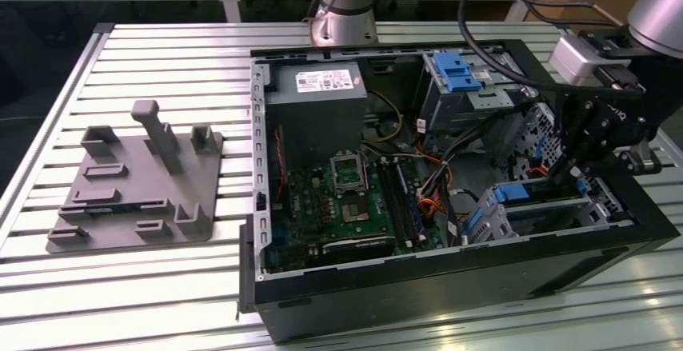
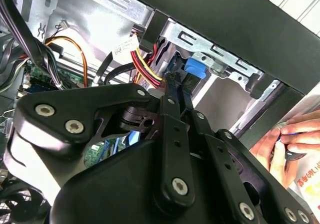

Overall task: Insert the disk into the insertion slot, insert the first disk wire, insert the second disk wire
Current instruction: 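Insert the first disk wire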

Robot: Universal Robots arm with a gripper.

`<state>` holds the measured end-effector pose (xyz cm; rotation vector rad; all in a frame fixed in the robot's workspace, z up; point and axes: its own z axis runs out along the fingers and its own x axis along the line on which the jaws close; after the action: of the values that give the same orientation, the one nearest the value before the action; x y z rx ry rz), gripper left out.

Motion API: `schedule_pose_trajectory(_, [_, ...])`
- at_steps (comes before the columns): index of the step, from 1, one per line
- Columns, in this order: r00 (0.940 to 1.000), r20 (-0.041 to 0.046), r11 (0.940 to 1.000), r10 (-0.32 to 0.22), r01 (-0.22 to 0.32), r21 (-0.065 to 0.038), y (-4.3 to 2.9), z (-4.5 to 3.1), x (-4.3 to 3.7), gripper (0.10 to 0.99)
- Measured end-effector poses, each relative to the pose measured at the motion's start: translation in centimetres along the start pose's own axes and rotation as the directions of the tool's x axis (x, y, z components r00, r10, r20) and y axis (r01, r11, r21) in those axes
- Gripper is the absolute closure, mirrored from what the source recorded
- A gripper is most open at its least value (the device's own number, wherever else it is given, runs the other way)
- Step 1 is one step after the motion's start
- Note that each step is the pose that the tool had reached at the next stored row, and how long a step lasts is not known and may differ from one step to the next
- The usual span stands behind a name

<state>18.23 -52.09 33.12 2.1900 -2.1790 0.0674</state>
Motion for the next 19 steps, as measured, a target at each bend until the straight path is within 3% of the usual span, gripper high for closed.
schedule_pose_trajectory(8, [1.0,0.0008,1.0,-0.001,0.001,0.0,0.0,0.36,-0.01,0.922])
schedule_pose_trajectory(12, [1.0,0.0037,1.0,-0.001,0.001,0.0,0.0,0.38,0.04,0.855])
schedule_pose_trajectory(13, [1.0,0.0051,1.0,-0.001,0.001,0.0,0.01,0.05,0.08,0.729])
schedule_pose_trajectory(19, [1.0,0.005,1.0,-0.001,0.001,0.001,0.02,-2.41,0.23,0.729])
